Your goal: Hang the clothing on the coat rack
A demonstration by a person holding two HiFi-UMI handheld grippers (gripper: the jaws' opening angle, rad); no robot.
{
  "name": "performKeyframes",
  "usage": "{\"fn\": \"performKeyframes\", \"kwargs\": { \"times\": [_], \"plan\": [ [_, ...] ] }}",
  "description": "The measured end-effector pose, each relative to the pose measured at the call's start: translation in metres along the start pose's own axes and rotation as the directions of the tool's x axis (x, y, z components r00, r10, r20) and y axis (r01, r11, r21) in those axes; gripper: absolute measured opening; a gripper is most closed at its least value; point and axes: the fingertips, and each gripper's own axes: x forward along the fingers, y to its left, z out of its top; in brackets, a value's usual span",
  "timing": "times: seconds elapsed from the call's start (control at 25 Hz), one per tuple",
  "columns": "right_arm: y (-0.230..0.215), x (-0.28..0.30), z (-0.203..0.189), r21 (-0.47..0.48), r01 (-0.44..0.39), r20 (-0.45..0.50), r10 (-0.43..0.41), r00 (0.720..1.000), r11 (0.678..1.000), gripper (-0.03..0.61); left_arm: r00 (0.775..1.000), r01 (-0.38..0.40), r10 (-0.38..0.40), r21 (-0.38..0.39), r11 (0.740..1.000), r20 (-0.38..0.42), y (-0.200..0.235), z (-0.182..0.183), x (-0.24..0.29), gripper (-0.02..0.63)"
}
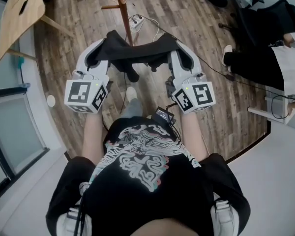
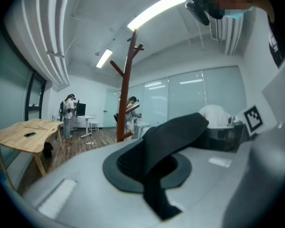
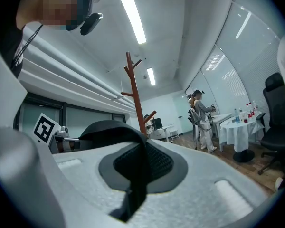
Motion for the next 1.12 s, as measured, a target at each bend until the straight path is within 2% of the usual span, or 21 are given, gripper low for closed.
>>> {"fn": "performKeyframes", "kwargs": {
  "times": [0.2,0.36,0.72,1.12],
  "plan": [
    [-0.015,0.025,0.002,0.007,0.018,0.002,-0.018,1.0,1.0,0.012,1.0,0.024,-0.024,0.005,1.0,-0.013,0.015,0.006,0.022,0.008],
    [-0.009,0.048,-0.004,0.022,0.035,-0.009,-0.035,0.999,0.999,0.012,0.999,0.034,-0.034,-0.005,0.999,-0.023,0.035,0.005,0.023,0.008],
    [0.002,0.099,0.006,0.012,0.015,0.018,-0.015,1.0,1.0,0.012,0.999,0.02,-0.018,-0.062,0.998,0.036,0.089,0.022,0.039,0.009],
    [-0.003,0.123,0.003,0.029,0.043,0.023,-0.044,0.999,0.999,0.012,0.999,0.043,-0.041,-0.084,0.996,0.019,0.107,0.025,0.052,0.009]
  ]
}}
